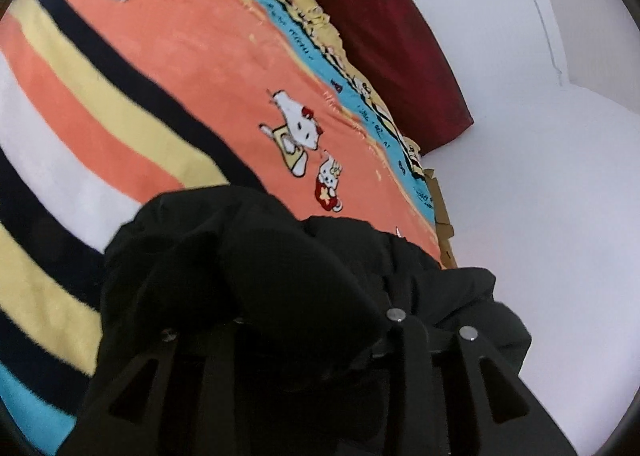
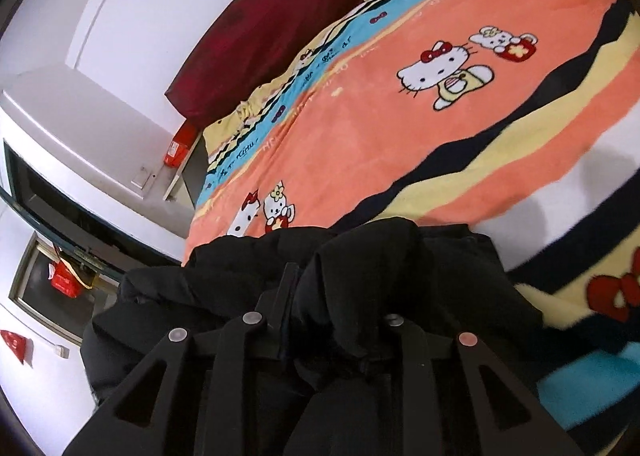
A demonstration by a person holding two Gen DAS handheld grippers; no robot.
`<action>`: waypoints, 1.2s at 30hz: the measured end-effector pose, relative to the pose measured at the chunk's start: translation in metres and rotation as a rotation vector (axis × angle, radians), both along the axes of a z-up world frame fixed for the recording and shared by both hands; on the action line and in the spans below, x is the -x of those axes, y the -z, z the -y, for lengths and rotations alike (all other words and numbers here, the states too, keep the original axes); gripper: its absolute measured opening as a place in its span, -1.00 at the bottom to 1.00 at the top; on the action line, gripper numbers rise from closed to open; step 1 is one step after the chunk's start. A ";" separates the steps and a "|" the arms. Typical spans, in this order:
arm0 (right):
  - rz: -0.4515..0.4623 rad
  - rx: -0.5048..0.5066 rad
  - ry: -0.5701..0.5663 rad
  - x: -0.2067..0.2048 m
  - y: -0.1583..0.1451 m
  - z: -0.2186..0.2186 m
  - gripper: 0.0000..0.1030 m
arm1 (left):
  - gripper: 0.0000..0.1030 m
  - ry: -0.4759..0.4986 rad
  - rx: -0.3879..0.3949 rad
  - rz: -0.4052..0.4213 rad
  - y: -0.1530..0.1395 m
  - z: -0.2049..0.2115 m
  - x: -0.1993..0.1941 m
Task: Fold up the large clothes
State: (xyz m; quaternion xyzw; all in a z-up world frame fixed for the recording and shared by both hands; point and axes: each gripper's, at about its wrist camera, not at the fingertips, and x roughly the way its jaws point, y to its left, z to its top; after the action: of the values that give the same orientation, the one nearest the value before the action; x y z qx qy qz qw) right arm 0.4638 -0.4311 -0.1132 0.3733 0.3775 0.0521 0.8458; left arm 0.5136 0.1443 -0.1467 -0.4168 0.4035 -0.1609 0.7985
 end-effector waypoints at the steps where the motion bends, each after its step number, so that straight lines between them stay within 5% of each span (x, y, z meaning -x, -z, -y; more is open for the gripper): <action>1: -0.001 0.003 -0.003 0.000 0.001 -0.002 -0.56 | -0.43 -0.004 0.017 0.001 0.004 -0.001 0.000; 5: -0.012 -0.003 -0.008 -0.002 0.000 -0.001 -0.46 | -0.23 -0.008 0.138 0.020 -0.001 -0.012 0.002; 9: 0.009 -0.025 0.045 0.013 -0.019 0.012 0.44 | 0.01 -0.075 0.241 0.076 -0.032 -0.038 0.014; 12: 0.050 -0.014 0.069 0.032 -0.046 0.025 0.44 | 0.02 -0.108 0.222 0.122 -0.061 -0.052 0.026; 17: 0.122 0.095 0.003 0.062 -0.090 0.012 0.31 | 0.02 -0.067 -0.022 0.184 -0.121 -0.038 0.059; 22: 0.144 0.296 -0.146 0.076 -0.113 -0.049 0.31 | 0.02 0.064 -0.322 0.194 -0.142 0.025 0.074; 29: 0.153 0.492 -0.334 0.054 -0.099 -0.131 0.31 | 0.02 0.262 -0.527 0.244 -0.119 0.135 0.064; 36: 0.086 0.542 -0.318 0.010 -0.056 -0.125 0.34 | 0.02 0.201 -0.775 0.261 -0.074 0.183 0.034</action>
State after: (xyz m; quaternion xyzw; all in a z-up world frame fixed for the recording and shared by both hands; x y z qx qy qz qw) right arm 0.4536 -0.3059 -0.0576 0.0683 0.3952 0.0968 0.9109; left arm 0.4801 -0.0389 -0.0731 -0.0204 0.3683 -0.1256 0.9209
